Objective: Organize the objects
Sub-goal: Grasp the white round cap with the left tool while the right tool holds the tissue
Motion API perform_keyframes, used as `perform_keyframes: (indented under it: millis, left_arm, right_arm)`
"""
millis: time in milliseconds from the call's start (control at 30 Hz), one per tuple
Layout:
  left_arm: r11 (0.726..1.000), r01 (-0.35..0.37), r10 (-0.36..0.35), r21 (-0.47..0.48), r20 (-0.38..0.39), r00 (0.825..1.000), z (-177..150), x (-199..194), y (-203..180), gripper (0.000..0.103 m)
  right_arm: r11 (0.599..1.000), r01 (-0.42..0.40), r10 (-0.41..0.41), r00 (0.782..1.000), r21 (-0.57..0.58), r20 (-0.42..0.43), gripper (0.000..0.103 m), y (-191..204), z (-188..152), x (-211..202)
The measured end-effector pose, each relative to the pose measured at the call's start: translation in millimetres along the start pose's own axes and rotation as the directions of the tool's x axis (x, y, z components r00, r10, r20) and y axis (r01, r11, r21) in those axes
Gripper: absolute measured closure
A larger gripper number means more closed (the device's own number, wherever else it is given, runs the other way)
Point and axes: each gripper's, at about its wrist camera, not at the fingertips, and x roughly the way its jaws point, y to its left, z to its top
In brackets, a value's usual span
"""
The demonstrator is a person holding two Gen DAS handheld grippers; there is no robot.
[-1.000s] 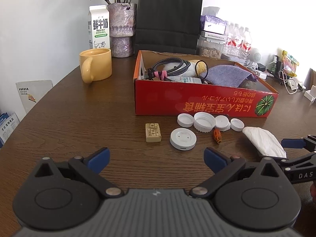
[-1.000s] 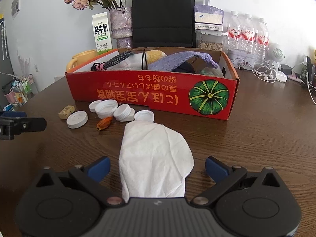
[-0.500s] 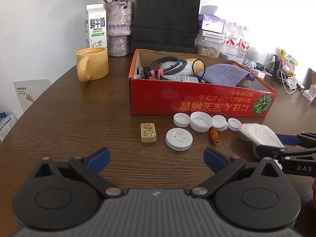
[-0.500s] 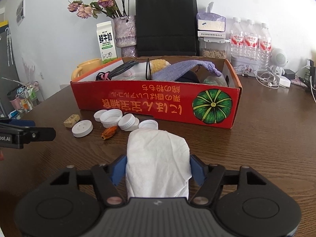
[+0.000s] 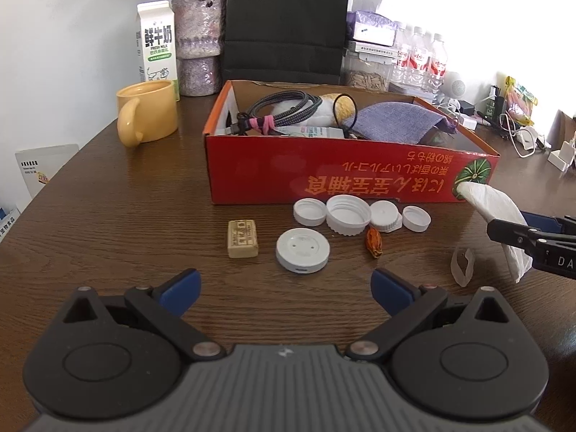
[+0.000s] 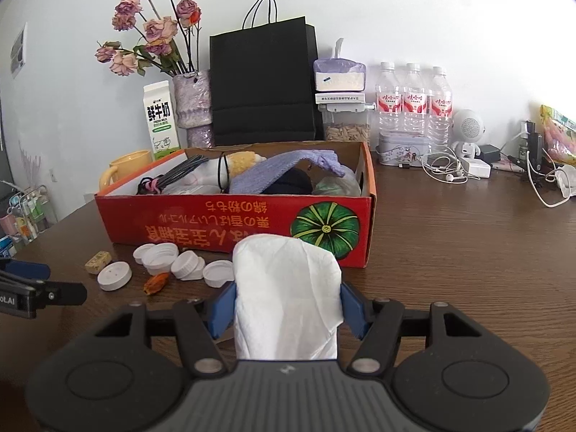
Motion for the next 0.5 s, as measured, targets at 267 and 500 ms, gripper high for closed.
perform_keyframes:
  millis: [267, 500]
  left_arm:
    - [1.000, 0.015, -0.014, 0.010, -0.047, 0.999, 4, 20, -14, 0.034]
    - [0.999, -0.043, 0.044, 0.018, -0.039, 0.998, 12, 35, -22, 0.045]
  right_arm:
    - [1.000, -0.015, 0.015, 1.000, 0.028, 0.003, 0.042, -5, -2, 2]
    - [0.999, -0.036, 0.037, 0.999, 0.038, -0.004, 0.042, -5, -2, 3]
